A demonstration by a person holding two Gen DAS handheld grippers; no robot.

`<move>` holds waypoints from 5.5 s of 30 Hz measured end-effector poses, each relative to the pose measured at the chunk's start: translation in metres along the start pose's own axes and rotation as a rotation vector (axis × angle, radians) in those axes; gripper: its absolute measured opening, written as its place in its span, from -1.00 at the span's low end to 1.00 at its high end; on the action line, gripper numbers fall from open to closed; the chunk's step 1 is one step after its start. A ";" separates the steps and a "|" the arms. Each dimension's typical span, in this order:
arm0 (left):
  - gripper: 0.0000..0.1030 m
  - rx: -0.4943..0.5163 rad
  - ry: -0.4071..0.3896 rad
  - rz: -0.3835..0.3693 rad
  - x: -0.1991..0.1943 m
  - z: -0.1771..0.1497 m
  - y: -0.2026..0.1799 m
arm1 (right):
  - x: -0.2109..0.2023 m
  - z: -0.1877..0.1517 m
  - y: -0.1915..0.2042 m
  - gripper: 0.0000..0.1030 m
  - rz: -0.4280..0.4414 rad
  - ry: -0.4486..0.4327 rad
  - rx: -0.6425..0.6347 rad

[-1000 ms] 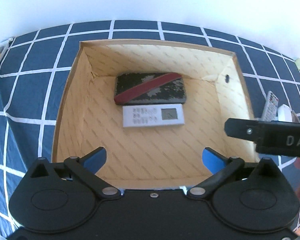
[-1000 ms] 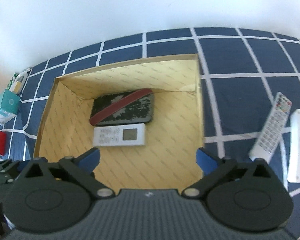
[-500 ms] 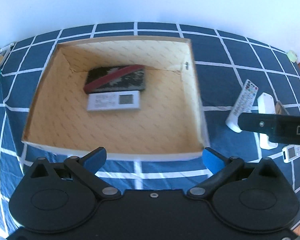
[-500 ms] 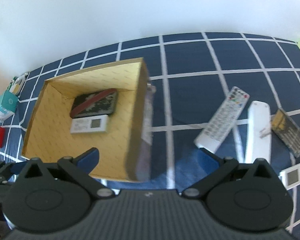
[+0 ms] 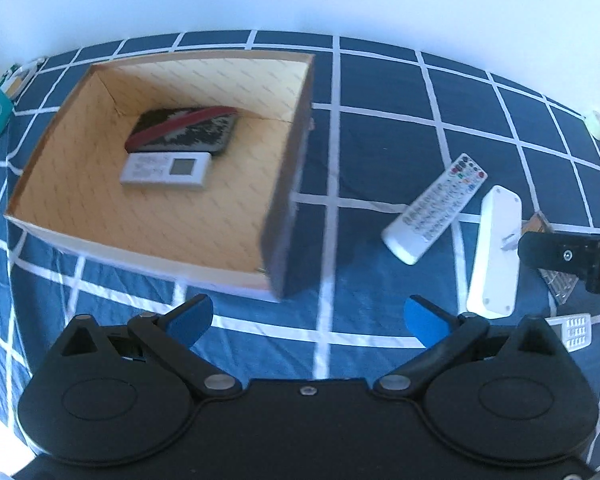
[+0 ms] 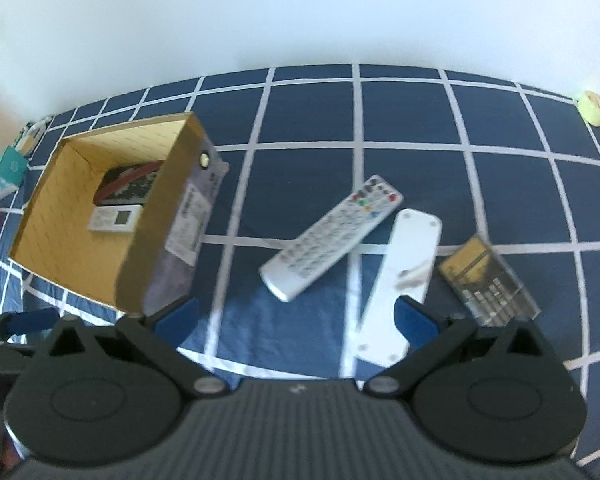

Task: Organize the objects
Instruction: 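Move the right tool out of the box toward the white TV remote, then close the right gripper on the white TV remote with coloured buttons, then carry the TV remote with the right gripper over the box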

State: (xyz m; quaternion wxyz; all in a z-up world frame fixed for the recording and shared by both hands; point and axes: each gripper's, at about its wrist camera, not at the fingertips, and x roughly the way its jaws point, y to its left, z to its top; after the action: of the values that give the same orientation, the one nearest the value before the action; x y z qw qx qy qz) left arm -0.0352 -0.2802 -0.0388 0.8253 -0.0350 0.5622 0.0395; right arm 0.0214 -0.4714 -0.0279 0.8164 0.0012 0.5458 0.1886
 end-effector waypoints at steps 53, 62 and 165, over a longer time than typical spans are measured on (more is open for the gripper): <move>1.00 -0.288 0.187 0.085 0.127 0.041 -0.072 | 0.215 0.113 -0.044 0.96 0.174 0.391 -0.647; 1.00 -0.264 0.195 0.070 0.134 0.045 -0.076 | 0.218 0.115 -0.046 0.89 0.216 0.409 -0.658; 0.51 -0.111 0.011 -0.111 0.014 0.035 0.038 | 0.066 0.044 0.057 0.80 0.118 0.105 -0.162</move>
State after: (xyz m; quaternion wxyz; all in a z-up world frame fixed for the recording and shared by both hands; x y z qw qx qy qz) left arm -0.0011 -0.2382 -0.0398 0.8200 -0.1120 0.5607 0.0246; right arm 0.0649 -0.3888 -0.0570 0.7714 -0.0425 0.5699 0.2798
